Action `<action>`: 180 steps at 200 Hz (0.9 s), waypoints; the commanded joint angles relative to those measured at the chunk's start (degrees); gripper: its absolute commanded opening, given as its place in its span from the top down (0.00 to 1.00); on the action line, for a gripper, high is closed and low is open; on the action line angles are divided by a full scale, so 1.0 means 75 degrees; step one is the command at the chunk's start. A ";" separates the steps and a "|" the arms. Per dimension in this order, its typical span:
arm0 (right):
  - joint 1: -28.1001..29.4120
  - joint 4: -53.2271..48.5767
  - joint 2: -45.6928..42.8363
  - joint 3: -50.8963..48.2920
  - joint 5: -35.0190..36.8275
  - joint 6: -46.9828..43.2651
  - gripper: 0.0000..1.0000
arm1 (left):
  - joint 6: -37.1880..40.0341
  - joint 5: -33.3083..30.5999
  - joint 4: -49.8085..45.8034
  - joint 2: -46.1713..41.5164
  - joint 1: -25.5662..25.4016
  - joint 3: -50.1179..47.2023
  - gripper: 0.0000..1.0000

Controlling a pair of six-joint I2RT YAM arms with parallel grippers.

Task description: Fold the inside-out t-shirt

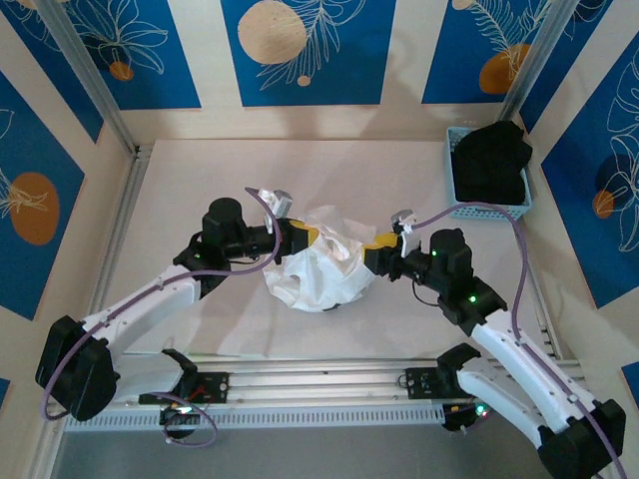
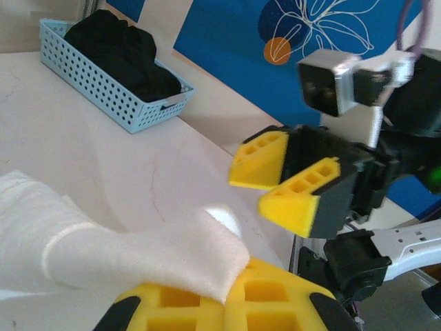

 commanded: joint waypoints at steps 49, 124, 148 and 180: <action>0.2412 -0.0712 0.0935 0.0901 0.2702 -0.2597 0.60 | 0.0185 -0.0023 -0.0066 -0.0070 0.0084 0.0096 1.00; 0.2365 -0.0109 0.2032 0.1060 0.2697 -0.2644 0.66 | 0.0158 0.0005 -0.0043 -0.0082 0.0080 0.0075 1.00; 0.2304 -0.0146 0.2092 0.1131 0.2486 -0.2618 0.89 | 0.0164 -0.0061 -0.0062 -0.0106 0.0080 0.0067 1.00; 0.2185 -0.0358 0.1615 0.1078 0.2114 -0.2394 1.00 | 0.0181 -0.0743 -0.0447 -0.0164 0.0108 0.0117 1.00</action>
